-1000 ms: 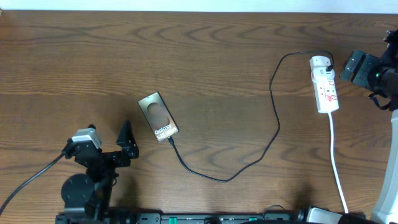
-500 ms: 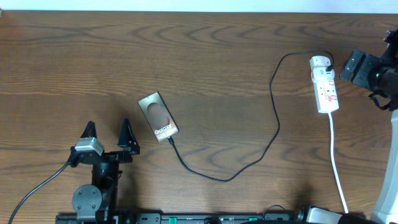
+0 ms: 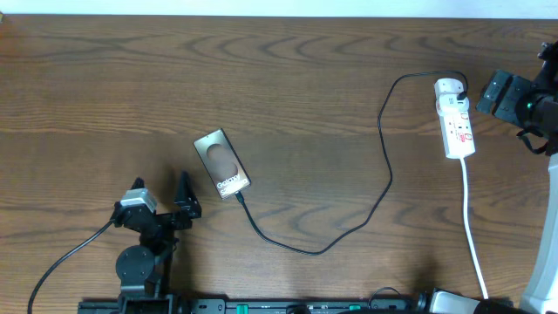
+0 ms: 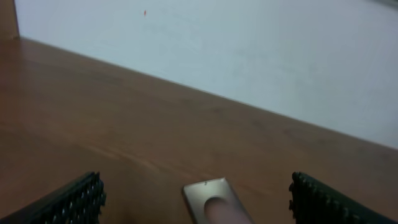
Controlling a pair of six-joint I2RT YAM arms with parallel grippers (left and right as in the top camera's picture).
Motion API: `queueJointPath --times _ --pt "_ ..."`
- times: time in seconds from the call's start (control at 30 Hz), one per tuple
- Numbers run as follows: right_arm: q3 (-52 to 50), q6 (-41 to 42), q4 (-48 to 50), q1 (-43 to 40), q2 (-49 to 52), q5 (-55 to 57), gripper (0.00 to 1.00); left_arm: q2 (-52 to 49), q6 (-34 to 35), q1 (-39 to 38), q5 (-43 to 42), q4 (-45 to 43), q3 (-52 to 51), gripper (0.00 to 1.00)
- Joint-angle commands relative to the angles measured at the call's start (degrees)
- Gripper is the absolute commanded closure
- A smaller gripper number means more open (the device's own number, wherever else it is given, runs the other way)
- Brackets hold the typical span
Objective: Plug charger to phone and switch on socket
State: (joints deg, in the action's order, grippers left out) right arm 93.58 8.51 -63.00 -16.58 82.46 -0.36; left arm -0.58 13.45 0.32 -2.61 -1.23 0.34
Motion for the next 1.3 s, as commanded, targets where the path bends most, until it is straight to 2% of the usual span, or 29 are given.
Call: queueJointPath --times 0.0,0.07,1.27 --pt "0.15 0.02 -0.02 0.28 -0.07 0.44 0.01 0.52 -0.76 0.31 0.72 2.67 -0.11 0.05" --pt "0.15 0.02 -0.04 0.28 -0.04 0.44 0.01 0.52 -1.09 0.31 0.90 5.53 -0.11 0.06" --pt "0.15 0.02 -0.02 0.26 -0.09 0.94 0.01 0.35 -1.62 0.31 0.92 5.29 -0.11 0.06"
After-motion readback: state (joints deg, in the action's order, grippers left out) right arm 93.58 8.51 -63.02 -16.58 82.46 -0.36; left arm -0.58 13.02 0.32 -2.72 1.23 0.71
